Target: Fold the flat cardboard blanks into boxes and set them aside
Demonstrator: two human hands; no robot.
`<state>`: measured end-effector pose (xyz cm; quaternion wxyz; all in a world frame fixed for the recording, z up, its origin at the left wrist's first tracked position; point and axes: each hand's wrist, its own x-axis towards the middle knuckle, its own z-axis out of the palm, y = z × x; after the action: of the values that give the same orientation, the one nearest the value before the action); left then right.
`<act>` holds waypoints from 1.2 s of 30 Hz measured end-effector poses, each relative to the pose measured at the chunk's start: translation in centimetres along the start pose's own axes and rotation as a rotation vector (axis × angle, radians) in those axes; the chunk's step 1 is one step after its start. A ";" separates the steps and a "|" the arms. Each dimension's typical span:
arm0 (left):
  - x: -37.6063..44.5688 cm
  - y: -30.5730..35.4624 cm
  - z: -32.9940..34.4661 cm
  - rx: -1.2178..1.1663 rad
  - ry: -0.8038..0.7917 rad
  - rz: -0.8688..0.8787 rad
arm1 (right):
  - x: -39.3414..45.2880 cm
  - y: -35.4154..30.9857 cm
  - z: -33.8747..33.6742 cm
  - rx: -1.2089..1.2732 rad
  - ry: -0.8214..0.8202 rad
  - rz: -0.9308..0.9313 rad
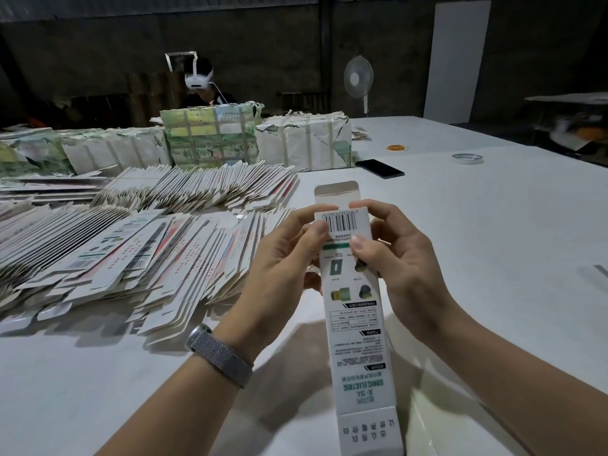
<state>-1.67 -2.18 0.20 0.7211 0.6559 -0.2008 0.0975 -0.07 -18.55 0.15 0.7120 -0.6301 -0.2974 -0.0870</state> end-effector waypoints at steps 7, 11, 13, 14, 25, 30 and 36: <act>-0.2 -0.1 0.5 0.002 -0.018 -0.024 | 0.3 0.1 -0.3 -0.034 0.085 0.013; -0.3 0.0 0.7 -0.054 0.007 -0.036 | 0.3 0.2 -0.3 -0.017 0.100 -0.033; -0.3 0.0 0.9 -0.081 0.021 -0.056 | 0.2 0.3 -0.4 -0.037 0.102 -0.053; -0.3 0.0 0.9 -0.088 0.028 -0.067 | 0.2 0.3 -0.4 -0.047 0.106 -0.058; -0.4 0.1 0.6 -0.078 0.005 -0.098 | 0.3 0.3 -0.5 0.075 0.069 0.054; -0.6 0.0 1.0 -0.066 -0.049 -0.079 | 0.5 0.2 -0.6 0.203 0.064 0.182; -0.6 0.0 1.2 -0.049 -0.025 -0.075 | 0.4 0.6 -0.5 0.184 0.026 0.258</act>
<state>-2.38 -3.28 0.06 0.7376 0.6462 -0.1872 0.0572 0.71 -18.81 -0.12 0.7759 -0.5938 -0.2114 0.0247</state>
